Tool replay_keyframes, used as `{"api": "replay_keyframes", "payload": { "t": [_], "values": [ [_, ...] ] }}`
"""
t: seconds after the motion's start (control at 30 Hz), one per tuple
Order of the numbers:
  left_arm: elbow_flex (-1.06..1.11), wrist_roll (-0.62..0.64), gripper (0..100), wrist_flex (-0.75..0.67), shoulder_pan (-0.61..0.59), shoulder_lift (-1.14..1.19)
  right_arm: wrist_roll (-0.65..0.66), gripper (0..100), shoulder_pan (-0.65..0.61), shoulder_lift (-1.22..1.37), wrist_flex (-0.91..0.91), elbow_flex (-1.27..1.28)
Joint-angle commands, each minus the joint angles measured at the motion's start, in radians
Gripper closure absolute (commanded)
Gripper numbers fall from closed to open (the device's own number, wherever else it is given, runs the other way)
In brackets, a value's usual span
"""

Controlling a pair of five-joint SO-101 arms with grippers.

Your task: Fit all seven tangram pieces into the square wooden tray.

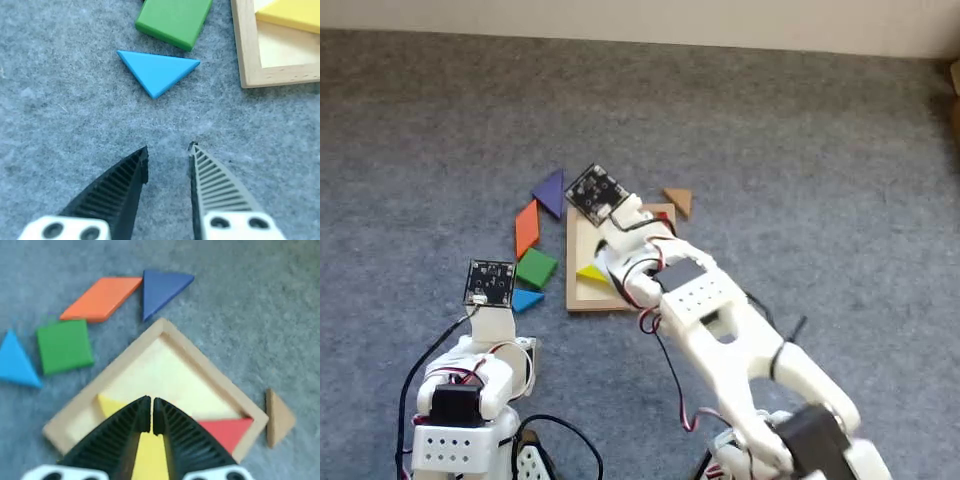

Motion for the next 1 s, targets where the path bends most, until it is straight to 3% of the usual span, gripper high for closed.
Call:
{"api": "replay_keyframes", "payload": {
  "t": [0.0, 0.3, 0.6, 0.97],
  "values": [
    [0.019, 0.006, 86, 0.006, -0.015, -0.044, -0.041, 98.1, 0.001, 0.107, -0.186, -0.042],
    [0.019, 0.006, 86, 0.006, -0.015, -0.044, -0.037, 98.1, -0.013, 0.349, -0.206, -0.168],
    [0.019, 0.006, 86, 0.006, -0.015, -0.044, -0.037, 98.1, -0.028, 0.348, -0.016, -0.157],
    [0.019, 0.006, 86, 0.006, -0.015, -0.044, -0.037, 98.1, -0.047, 0.140, -0.010, -0.094]
  ]
}}
